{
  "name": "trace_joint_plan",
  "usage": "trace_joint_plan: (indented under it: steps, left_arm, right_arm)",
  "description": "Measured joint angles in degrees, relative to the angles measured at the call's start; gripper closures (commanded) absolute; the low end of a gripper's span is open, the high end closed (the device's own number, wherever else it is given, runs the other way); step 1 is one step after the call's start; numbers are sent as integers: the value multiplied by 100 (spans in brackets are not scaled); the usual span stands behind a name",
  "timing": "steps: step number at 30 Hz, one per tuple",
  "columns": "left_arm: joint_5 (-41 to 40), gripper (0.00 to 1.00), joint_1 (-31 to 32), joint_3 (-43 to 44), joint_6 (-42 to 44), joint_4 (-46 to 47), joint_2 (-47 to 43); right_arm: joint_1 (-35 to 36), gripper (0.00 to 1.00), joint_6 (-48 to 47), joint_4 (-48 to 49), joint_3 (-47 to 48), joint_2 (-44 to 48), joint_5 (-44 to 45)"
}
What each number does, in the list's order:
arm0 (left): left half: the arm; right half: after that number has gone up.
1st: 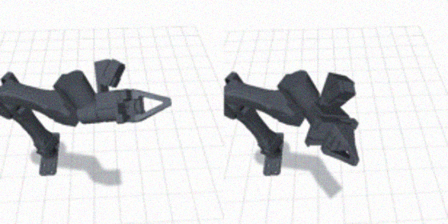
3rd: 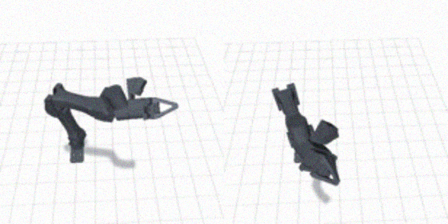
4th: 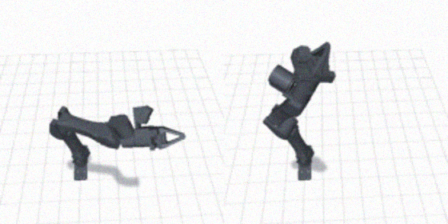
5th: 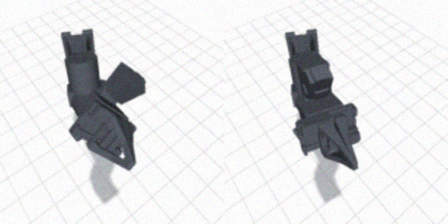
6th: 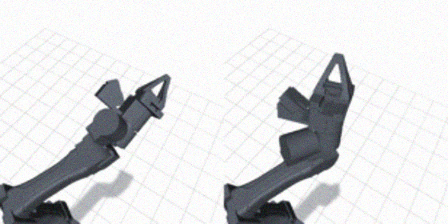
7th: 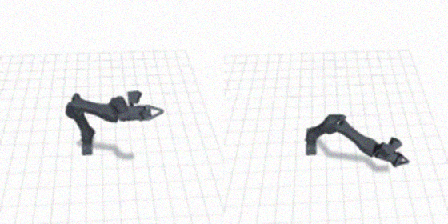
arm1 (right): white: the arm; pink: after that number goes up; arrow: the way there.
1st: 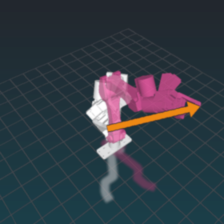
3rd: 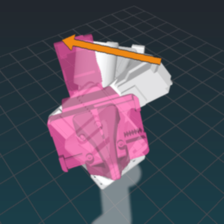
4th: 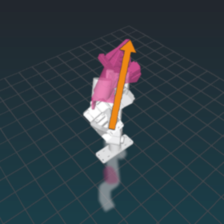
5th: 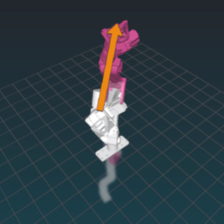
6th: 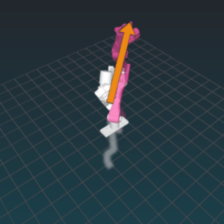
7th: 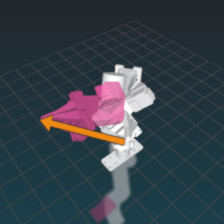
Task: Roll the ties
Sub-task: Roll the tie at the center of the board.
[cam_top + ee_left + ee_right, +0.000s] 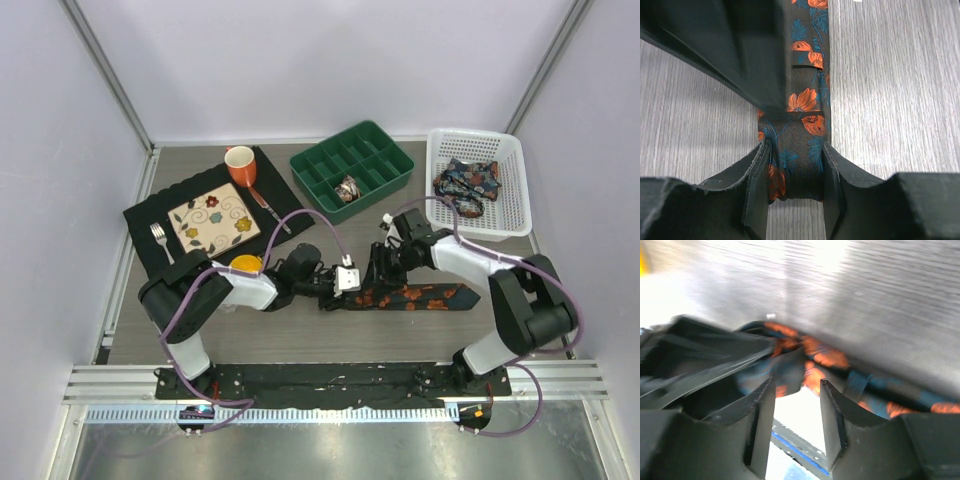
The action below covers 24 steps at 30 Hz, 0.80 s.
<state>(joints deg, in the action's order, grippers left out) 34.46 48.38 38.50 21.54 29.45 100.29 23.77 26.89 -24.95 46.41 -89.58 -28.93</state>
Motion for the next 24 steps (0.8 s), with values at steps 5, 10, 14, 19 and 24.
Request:
trace_joint_plan:
  steps: [5, 10, 14, 19, 24]
  left_arm:
    - [-216, 61, 142, 4, 192, -103, -63]
    - [-363, 57, 243, 63, 289, -212, -72]
    - [-437, 55, 273, 107, 310, -308, -72]
    - [-570, 50, 304, 133, 365, -435, -72]
    - [-625, 29, 306, 140, 444, -505, -81]
  right_arm:
    - [22, 52, 341, 251, -166, 723, -214]
    - [315, 55, 748, 553, -459, 699, -310]
    - [424, 67, 809, 634, -474, 343, -221]
    - [437, 99, 846, 647, -354, 175, -284]
    - [422, 99, 828, 638, -345, 155, -275]
